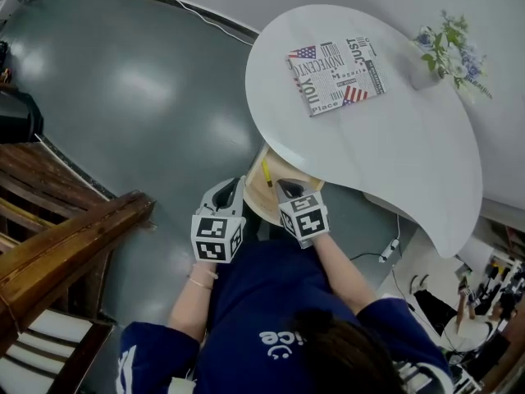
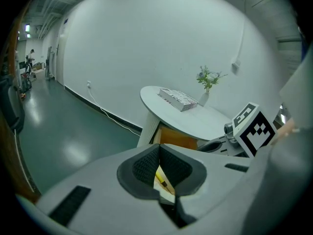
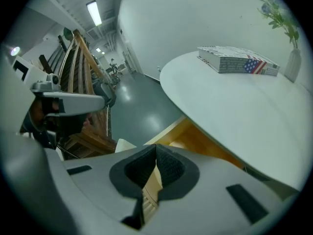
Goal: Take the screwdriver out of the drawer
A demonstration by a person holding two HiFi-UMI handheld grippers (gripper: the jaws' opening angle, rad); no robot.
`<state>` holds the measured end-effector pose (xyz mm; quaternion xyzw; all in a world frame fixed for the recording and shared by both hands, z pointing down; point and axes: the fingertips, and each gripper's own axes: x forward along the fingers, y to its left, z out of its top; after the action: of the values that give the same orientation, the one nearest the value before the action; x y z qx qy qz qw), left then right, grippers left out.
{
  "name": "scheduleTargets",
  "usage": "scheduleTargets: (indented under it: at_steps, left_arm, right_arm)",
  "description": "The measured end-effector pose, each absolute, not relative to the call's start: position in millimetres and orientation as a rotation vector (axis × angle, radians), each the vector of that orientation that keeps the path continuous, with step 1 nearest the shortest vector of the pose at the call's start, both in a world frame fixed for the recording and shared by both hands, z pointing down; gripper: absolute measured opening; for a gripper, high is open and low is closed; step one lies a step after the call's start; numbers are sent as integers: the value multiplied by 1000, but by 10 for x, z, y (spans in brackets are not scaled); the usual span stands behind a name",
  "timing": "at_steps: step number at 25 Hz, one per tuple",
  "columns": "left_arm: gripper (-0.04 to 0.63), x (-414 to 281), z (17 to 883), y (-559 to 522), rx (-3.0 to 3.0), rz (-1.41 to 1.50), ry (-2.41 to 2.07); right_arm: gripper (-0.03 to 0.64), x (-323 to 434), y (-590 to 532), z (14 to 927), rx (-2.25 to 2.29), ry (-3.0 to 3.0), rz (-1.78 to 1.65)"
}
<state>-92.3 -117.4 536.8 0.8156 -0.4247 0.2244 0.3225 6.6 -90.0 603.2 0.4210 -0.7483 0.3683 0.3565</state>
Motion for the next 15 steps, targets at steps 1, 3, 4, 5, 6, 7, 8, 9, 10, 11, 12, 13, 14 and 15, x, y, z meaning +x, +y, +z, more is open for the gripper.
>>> scheduleTargets:
  at_steps: [1, 3, 4, 5, 6, 7, 8, 9, 10, 11, 12, 13, 14, 15]
  left_arm:
    - [5, -929, 5382, -1172, 2133, 592, -1122]
    - [5, -940, 5396, -1168, 2118, 592, -1138]
    - [5, -949, 5400, -1161, 2112, 592, -1145]
    - [5, -960, 5406, -1153, 2105, 593, -1152]
    - [5, -971, 5415, -1144, 2097, 595, -1158]
    - [5, -982, 5425, -1135, 2090, 598, -1164]
    - [5, -995, 5436, -1123, 2082, 600, -1171]
    - [5, -1010, 5448, -1111, 2074, 603, -1179]
    - [5, -1027, 5459, -1096, 2065, 606, -1187]
    - [5, -1044, 5469, -1080, 2056, 609, -1194]
    - [5, -1059, 5479, -1063, 2048, 611, -1201]
    - [5, -1073, 5487, -1047, 2041, 613, -1207]
    - [5, -1087, 5496, -1032, 2034, 614, -1213]
    - [5, -1100, 5505, -1020, 2029, 616, -1218]
  right_arm:
    - [8, 60, -908, 6067, 1074, -1927, 943]
    - [12, 55, -923, 6144, 1052, -1915, 935]
    - [21, 48, -925, 6183, 1042, -1909, 934]
    - [25, 38, -928, 6220, 1032, -1905, 934]
    - [29, 27, -934, 6255, 1023, -1901, 933]
    - [39, 14, -940, 6288, 1013, -1900, 932]
    - [50, -2, -945, 6322, 1003, -1899, 934]
    - [66, -21, -948, 6359, 993, -1899, 937]
    - [86, -39, -947, 6398, 984, -1896, 943]
    - [105, -53, -943, 6438, 975, -1891, 948]
    - [112, -63, -937, 6477, 969, -1884, 951]
    - [114, -70, -930, 6516, 963, -1876, 953]
    - [114, -73, -921, 6558, 959, -1867, 952]
    - [114, -74, -914, 6602, 955, -1858, 951]
